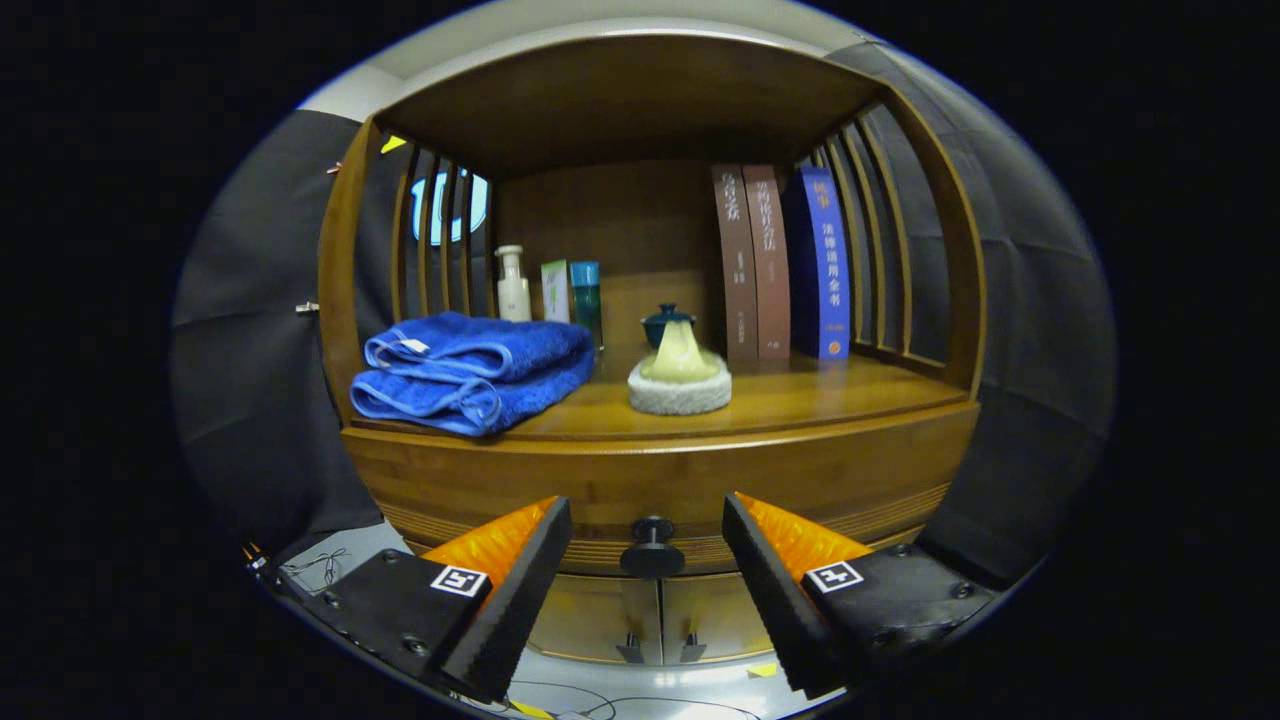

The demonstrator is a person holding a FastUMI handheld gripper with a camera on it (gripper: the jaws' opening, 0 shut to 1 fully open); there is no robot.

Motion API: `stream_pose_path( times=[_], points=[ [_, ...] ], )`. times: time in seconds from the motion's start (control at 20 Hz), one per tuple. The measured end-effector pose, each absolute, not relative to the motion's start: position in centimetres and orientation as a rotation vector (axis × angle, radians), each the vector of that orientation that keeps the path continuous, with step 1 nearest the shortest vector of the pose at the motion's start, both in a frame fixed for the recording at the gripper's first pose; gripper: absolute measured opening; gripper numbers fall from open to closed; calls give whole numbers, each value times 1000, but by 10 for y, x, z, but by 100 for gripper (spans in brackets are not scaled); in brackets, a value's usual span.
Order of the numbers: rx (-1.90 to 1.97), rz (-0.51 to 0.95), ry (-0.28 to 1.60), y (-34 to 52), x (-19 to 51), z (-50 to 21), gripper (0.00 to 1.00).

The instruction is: Pull open the drawer, take out the items inside it, and place them on the countertop above the cabinet.

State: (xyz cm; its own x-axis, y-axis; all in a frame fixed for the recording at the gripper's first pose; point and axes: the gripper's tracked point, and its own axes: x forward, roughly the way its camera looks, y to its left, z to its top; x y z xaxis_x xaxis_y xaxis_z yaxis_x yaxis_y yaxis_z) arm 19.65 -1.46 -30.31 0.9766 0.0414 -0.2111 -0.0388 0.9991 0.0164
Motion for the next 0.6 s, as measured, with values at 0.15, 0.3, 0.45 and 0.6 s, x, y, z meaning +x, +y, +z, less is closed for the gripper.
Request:
stream_pose_path(
  times=[0.15,0.3,0.45,0.6],
  points=[
    [-3,44,196,-14,175,-275,100],
    [7,56,192,-12,156,-253,100],
    [21,59,186,-14,141,-233,100],
    [9,55,154,-19,125,-206,100]
  ],
)
